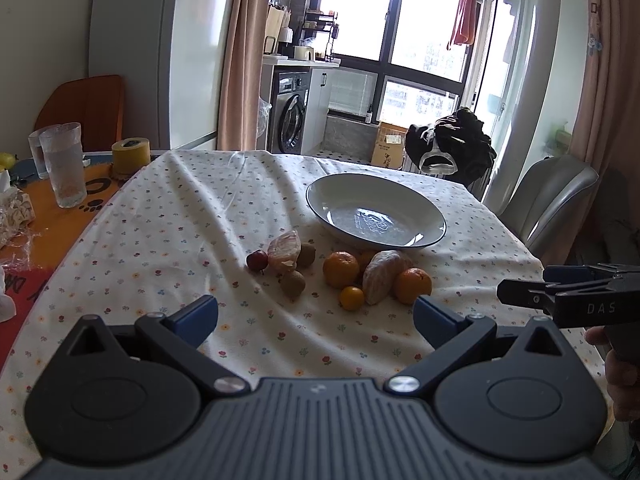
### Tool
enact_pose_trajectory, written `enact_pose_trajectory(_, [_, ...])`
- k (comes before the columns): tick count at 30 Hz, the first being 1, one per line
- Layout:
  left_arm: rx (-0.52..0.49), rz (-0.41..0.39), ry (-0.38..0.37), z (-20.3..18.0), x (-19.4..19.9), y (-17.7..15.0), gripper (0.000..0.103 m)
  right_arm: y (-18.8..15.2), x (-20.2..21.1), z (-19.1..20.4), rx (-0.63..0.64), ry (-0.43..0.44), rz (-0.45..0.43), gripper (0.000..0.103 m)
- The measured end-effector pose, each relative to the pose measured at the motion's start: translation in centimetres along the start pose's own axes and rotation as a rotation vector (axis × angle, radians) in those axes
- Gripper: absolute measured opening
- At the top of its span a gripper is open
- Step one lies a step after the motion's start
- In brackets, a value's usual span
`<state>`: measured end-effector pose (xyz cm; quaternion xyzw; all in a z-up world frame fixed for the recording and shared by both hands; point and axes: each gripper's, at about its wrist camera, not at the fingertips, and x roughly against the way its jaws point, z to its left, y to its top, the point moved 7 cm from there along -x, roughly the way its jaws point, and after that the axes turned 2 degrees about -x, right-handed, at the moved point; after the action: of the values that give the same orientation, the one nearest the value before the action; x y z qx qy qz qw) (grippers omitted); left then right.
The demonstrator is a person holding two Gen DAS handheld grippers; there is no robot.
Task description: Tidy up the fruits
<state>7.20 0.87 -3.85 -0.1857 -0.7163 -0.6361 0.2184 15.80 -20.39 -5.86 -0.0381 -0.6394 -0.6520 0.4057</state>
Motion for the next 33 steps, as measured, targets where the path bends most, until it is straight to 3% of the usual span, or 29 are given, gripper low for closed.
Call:
enact_pose_trajectory(16, [0.009,0.013,-0.046,-1.9,-4.9,-0.6,0.099,-0.6,-4.4,-0.8,-0.007,0.114,0.017,0.103])
enact_pose_trajectory(19, [0.018,0.018,-0.056,-2.1,-5.7,-0.7,0.09,-0.6,-5.1,-0.6,0.001,0.134,0.013,0.101])
enact_pose_trajectory(26, [0.041,0.042,-0.06,-2.1,-8.0,-1.1,0.065,-0.5,-6.8,-0.4,-0.009,0.179,0.029,0.078])
enact_pose_trajectory(33, [0.053,0.063,-0.058,-1.9,-9.9,-1.4,0.054,-0.6,-8.3,-0.1,-0.007,0.204,0.049,0.072])
